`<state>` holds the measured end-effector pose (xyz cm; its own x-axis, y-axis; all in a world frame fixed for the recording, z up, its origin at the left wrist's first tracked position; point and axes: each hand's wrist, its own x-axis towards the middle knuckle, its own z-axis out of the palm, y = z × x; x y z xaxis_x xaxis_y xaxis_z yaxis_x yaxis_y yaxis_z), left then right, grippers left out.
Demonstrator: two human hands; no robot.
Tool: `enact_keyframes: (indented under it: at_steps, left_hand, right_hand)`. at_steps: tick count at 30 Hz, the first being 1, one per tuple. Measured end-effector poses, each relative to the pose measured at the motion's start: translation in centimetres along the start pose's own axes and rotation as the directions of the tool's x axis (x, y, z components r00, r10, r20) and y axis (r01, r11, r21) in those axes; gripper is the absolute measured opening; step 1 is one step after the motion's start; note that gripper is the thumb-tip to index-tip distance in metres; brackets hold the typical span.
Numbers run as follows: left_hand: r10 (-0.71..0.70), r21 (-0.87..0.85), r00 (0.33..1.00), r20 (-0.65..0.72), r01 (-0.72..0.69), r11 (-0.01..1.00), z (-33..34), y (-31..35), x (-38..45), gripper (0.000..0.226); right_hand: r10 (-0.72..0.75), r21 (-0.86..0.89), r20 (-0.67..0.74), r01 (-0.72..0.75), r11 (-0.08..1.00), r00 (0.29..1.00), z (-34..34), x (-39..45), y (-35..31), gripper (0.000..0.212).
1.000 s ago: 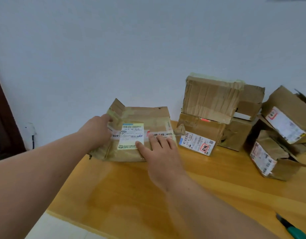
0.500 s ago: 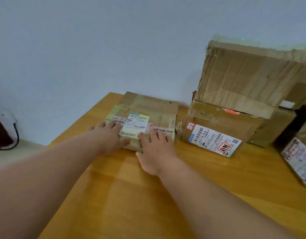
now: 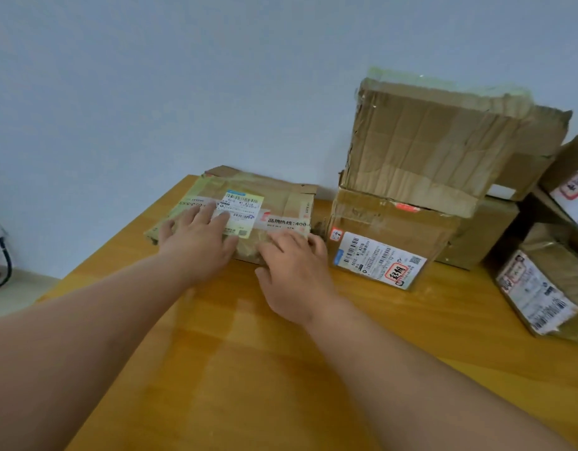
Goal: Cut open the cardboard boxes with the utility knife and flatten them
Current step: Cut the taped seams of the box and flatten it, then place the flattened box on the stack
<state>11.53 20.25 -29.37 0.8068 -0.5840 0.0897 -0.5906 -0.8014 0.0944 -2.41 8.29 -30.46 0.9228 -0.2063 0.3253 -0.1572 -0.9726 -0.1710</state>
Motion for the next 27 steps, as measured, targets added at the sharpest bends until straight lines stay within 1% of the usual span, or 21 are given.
enact_keyframes:
  at_steps: [3,5,7,9,11,13,14,15,16,17,19,21,23,24,25,27]
  left_hand:
    - [0.032,-0.094,0.999,-0.021,-0.034,0.995,-2.7,2.5,-0.8,0.059]
    - [0.057,-0.159,0.998,-0.034,-0.062,0.985,-4.6,4.5,-1.4,0.059]
    - [0.084,-0.215,0.996,-0.036,-0.090,0.973,-6.1,6.7,-2.1,0.060]
    - [0.109,-0.273,0.993,-0.041,-0.116,0.955,-7.2,8.9,-2.8,0.064]
    - [0.120,-0.346,0.991,-0.056,-0.132,0.929,-7.9,11.0,-3.2,0.068]
    - [0.123,-0.406,0.989,-0.076,-0.144,0.903,-8.4,12.9,-3.2,0.072]
    - [0.123,-0.433,0.989,-0.084,-0.148,0.889,-8.7,13.8,-3.0,0.073]
    - [0.121,-0.472,0.989,-0.086,-0.147,0.869,-8.9,14.6,-2.8,0.074]
    - [0.113,-0.528,0.990,-0.080,-0.138,0.838,-9.1,15.3,-2.4,0.076]
    - [0.097,-0.598,0.993,-0.072,-0.121,0.792,-9.2,16.0,-2.0,0.078]
    - [0.057,-0.731,0.997,-0.053,-0.077,0.678,-9.5,17.1,-0.9,0.084]
    - [0.031,-0.822,0.999,-0.015,-0.030,0.569,-9.9,17.8,0.1,0.091]
    - [0.055,-0.895,0.998,0.040,0.011,0.447,-10.3,18.4,0.9,0.094]
    - [0.086,-0.922,0.994,0.062,0.024,0.387,-10.4,18.6,1.1,0.091]
    - [0.102,-0.938,0.993,0.064,0.024,0.346,-10.5,18.8,1.1,0.083]
    - [0.068,-0.950,0.997,0.037,0.014,0.310,-10.6,19.0,0.6,0.058]
  right_hand:
    - [0.059,0.032,-0.119,-0.056,0.998,0.991,-3.0,-1.1,1.2,0.035]
    - [0.147,0.077,-0.168,-0.135,0.988,0.975,-4.9,-2.2,2.4,0.034]
    - [0.258,0.117,-0.225,-0.237,0.964,0.940,-6.7,-3.7,4.0,0.032]
    - [0.360,0.136,-0.296,-0.334,0.933,0.885,-8.4,-5.3,5.7,0.031]
    - [0.449,0.169,-0.383,-0.416,0.893,0.807,-10.0,-6.6,7.1,0.034]
    - [0.538,0.246,-0.454,-0.480,0.842,0.711,-11.7,-7.3,8.4,0.043]
    - [0.583,0.301,-0.462,-0.500,0.812,0.668,-12.5,-7.4,9.0,0.050]
    - [0.624,0.357,-0.447,-0.511,0.782,0.641,-13.2,-7.5,9.7,0.059]
    - [0.655,0.406,-0.413,-0.516,0.754,0.633,-13.8,-7.4,10.4,0.066]
    - [0.672,0.438,-0.369,-0.518,0.735,0.642,-14.3,-7.3,11.1,0.073]
    - [0.674,0.463,-0.279,-0.519,0.719,0.684,-15.1,-6.7,12.4,0.083]
    - [0.670,0.507,-0.191,-0.513,0.693,0.717,-15.6,-5.9,13.3,0.089]
    - [0.663,0.570,-0.126,-0.493,0.657,0.738,-15.7,-5.3,13.8,0.090]
    - [0.656,0.605,-0.113,-0.472,0.641,0.746,-15.7,-5.2,14.0,0.087]
    - [0.650,0.638,-0.118,-0.444,0.629,0.751,-15.6,-5.2,14.1,0.081]
    - [0.641,0.694,-0.147,-0.383,0.610,0.754,-15.5,-5.9,14.2,0.069]
